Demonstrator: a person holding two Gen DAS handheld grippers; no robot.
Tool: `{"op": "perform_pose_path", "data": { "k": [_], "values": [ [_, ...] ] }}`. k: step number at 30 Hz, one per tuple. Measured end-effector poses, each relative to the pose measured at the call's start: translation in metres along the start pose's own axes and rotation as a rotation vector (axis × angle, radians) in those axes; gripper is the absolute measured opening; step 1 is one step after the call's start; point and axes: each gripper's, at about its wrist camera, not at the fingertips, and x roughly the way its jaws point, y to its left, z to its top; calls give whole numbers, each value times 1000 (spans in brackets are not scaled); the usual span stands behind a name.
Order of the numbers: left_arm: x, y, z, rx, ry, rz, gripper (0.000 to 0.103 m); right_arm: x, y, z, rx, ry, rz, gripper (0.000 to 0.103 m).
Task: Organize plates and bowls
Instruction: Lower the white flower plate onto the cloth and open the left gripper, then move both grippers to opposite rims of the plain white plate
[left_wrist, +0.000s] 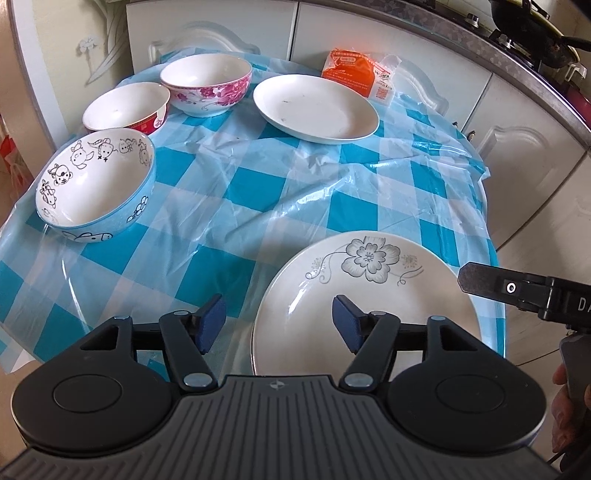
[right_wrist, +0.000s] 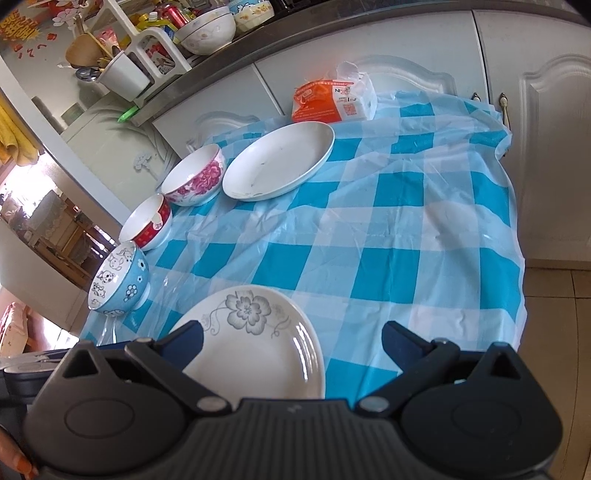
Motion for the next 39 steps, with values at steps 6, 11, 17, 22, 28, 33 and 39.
{"op": "perform_pose_path", "data": {
  "k": [6, 11, 17, 22, 28, 33, 39],
  "values": [
    [1, 3, 4, -33, 1, 12, 92, 3, 0, 4, 2, 11, -14, 102],
    [2, 6, 12, -59, -9, -8, 99, 4, -2, 8, 12, 15, -30, 102],
    [6, 9, 22, -71, 4, -25, 102, 4, -3, 15, 12, 4, -53, 102],
    [11, 9, 31, -80, 4, -26, 102, 7, -4, 26, 6, -8, -72, 102],
    [16, 12, 43, -102, -12, -26, 103, 14, -1, 40, -6, -28, -90, 102],
    [24, 16, 55, -116, -19, -18, 103, 24, 0, 50, -12, -32, -102, 102],
    [32, 17, 67, -120, -43, -14, 103, 35, -2, 63, 6, -33, -93, 102]
  ]
}}
